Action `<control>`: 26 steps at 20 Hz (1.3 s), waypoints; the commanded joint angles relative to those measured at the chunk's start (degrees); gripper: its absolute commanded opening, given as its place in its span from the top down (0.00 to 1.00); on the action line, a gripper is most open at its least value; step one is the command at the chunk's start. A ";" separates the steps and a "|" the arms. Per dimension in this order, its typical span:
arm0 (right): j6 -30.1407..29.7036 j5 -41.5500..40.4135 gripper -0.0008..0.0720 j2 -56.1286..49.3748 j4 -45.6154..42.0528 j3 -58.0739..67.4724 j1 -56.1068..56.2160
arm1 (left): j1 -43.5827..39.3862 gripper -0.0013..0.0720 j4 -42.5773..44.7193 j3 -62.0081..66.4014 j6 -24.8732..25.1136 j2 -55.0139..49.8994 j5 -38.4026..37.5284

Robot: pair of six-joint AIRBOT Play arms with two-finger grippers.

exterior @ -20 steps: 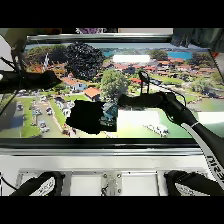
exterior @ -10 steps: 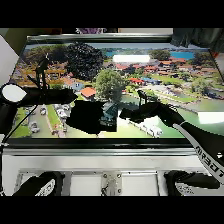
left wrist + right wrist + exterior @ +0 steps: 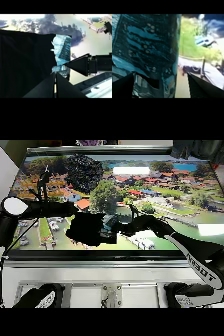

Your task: Fold the clothes and pants, and hang the long-sleeved shirts on hangers.

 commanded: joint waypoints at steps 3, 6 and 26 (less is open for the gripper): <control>-0.02 0.17 0.01 -6.49 2.91 7.45 3.52 | -0.02 0.95 0.00 -0.04 -0.09 0.04 -1.05; 0.76 0.28 0.01 -9.55 3.06 9.79 5.88 | -0.02 0.95 0.00 -0.04 -0.09 0.04 -2.64; 8.37 -2.84 0.95 10.40 -30.51 10.19 -51.76 | -0.13 0.95 -0.09 -0.04 -1.46 0.04 -4.57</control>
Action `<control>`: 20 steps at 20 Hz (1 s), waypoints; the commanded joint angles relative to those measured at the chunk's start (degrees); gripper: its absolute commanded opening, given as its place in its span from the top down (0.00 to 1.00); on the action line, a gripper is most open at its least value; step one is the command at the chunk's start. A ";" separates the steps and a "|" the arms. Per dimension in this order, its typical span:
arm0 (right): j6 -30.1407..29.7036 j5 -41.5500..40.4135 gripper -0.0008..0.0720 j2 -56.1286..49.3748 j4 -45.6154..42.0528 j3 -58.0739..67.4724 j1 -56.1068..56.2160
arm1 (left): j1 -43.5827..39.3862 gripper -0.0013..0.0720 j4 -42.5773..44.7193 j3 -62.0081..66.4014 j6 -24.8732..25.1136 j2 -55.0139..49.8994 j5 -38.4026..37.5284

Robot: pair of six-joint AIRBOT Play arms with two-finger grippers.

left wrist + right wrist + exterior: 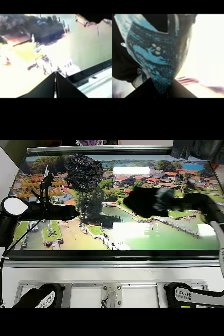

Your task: Fold the clothes and pants, and hang the long-sleeved shirts on hangers.

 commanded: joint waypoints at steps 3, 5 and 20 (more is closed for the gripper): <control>9.88 -0.57 0.95 3.21 -7.52 -0.04 -25.94 | -0.02 0.95 -0.07 -0.02 -1.16 0.02 0.02; 11.23 -2.75 0.95 3.34 -8.98 -0.15 -30.51 | -0.02 0.95 -0.07 -0.02 -1.18 0.02 0.02; 23.15 -20.48 0.02 7.52 -27.08 -6.10 -28.26 | -0.02 0.95 -0.09 -0.02 -1.16 0.02 -1.16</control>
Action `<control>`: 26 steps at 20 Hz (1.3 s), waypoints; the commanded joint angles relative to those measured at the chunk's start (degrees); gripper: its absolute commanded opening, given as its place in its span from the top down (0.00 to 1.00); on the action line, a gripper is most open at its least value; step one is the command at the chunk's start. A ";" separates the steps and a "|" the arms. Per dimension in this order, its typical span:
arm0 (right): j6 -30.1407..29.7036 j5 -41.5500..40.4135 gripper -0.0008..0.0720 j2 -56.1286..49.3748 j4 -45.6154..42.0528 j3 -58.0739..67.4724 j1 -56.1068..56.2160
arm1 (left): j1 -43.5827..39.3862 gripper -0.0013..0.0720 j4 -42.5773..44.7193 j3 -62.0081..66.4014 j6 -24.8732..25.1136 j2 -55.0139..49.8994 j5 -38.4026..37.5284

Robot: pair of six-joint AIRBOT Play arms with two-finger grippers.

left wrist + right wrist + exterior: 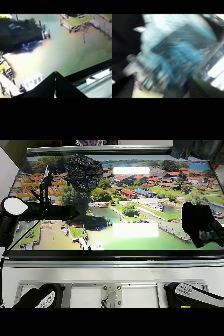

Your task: Fold the clothes and pants, and hang the long-sleeved shirts on hangers.

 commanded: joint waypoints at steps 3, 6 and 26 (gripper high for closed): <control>-0.59 0.42 0.02 10.62 -0.94 -0.35 0.55 | -0.02 0.95 0.04 -0.02 0.07 0.02 -1.95; -7.76 2.62 0.02 22.38 6.86 -0.37 3.26 | -0.09 0.95 0.00 -0.02 0.07 0.02 -1.81; -21.33 1.51 0.95 28.20 25.70 -0.79 43.78 | -0.07 0.95 0.00 -0.02 0.07 0.02 0.11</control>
